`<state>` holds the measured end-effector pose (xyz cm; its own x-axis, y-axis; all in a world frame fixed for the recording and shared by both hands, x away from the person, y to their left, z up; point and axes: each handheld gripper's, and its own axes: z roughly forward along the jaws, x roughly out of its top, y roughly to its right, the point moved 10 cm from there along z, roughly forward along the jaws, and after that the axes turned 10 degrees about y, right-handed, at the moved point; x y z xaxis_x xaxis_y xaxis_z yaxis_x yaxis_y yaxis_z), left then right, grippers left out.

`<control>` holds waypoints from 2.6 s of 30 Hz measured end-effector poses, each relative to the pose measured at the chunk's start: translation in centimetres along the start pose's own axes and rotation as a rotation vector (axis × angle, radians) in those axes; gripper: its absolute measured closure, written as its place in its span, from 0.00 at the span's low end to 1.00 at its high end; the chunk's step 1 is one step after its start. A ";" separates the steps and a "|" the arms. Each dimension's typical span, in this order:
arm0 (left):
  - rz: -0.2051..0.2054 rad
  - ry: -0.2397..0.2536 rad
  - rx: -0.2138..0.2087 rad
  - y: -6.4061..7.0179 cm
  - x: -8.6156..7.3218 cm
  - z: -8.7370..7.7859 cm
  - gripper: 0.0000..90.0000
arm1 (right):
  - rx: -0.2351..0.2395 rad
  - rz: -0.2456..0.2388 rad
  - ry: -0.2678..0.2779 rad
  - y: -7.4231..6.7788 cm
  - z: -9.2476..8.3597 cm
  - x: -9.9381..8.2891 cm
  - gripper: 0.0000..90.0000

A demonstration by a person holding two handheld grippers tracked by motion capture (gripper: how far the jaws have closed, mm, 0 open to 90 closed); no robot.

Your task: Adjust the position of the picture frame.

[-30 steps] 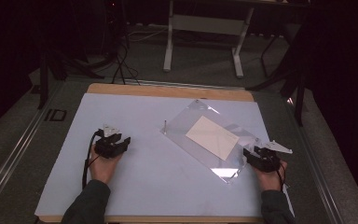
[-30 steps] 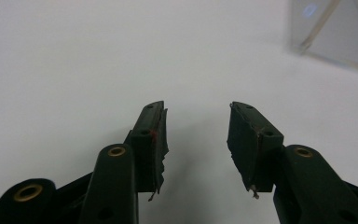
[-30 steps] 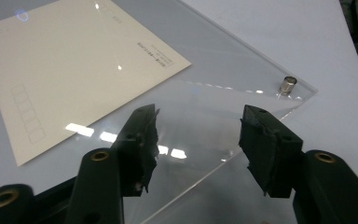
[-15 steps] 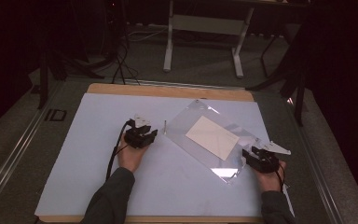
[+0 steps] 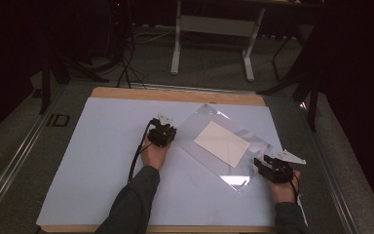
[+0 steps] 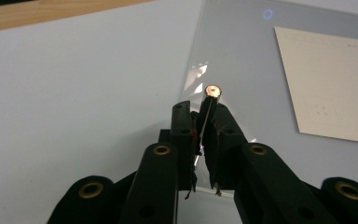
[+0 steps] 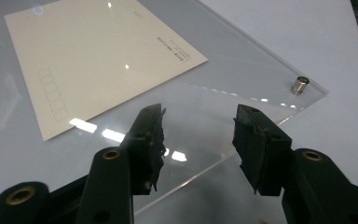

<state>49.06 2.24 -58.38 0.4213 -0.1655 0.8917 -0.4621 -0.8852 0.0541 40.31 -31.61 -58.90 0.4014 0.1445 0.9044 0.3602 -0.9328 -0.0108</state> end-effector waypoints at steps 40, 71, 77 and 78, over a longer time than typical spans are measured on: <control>-0.053 -0.084 0.134 -6.7 1.1 0.8 0.94 | 0.011 -0.053 -0.063 1.8 6.4 2.4 0.92; -0.079 -0.091 0.134 -8.5 1.7 0.8 0.87 | -0.010 -0.032 -0.014 0.1 5.2 2.5 0.95; -0.089 -0.083 0.134 -8.4 1.9 0.9 0.93 | 0.059 -0.062 -0.080 -0.4 6.6 2.5 0.93; -0.085 -0.086 0.134 -8.4 1.9 0.9 0.93 | 0.062 -0.050 -0.078 -0.4 6.6 2.5 0.93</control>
<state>54.45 8.94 -57.54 0.5221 -0.1189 0.8446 -0.3163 -0.9466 0.0622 46.72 -28.69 -59.48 0.4450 0.2178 0.8686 0.4322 -0.9018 0.0047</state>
